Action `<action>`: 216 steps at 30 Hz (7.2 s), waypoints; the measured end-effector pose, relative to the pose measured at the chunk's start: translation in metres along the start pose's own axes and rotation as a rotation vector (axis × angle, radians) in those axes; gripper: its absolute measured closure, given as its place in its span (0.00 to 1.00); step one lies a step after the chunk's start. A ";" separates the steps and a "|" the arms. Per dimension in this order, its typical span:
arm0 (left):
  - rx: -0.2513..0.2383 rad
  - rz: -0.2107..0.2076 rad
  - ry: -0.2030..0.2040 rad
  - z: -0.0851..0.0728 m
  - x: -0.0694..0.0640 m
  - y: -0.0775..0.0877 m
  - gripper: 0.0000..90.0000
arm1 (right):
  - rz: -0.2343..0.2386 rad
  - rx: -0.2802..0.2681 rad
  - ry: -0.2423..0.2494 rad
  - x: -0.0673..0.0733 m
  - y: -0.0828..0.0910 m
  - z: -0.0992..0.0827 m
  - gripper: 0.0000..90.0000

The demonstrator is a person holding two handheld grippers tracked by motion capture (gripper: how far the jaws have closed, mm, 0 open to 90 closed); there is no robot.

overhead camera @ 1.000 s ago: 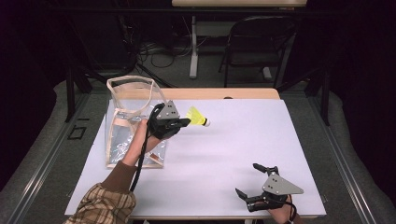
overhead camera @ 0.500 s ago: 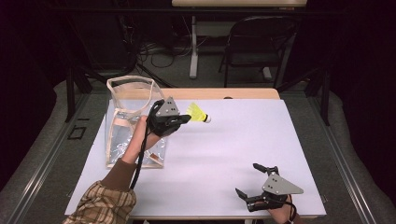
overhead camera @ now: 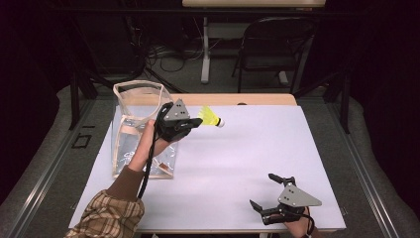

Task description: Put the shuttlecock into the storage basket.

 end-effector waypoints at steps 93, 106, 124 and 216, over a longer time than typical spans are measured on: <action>-0.089 0.242 0.064 -0.007 0.067 0.068 1.00 | -0.005 0.003 -0.003 0.000 0.000 -0.001 0.00; -0.089 0.279 0.073 -0.011 0.076 0.079 1.00 | -0.006 0.003 -0.002 0.000 -0.001 0.000 0.00; -0.097 0.321 0.091 -0.016 0.086 0.092 1.00 | -0.007 0.005 -0.001 0.000 -0.001 -0.001 0.00; -0.047 0.479 0.197 -0.065 0.129 0.125 1.00 | -0.007 0.008 -0.002 0.001 -0.003 -0.001 0.01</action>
Point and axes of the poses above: each handheld gripper's, and its own axes: y roughly backward along the jaws, z roughly out of its top, x roughly to its left, the point moved 10 cm from there along -y, roughly forward along the jaws, and after that the axes turned 6 degrees about -y, right-handed, at the moved point
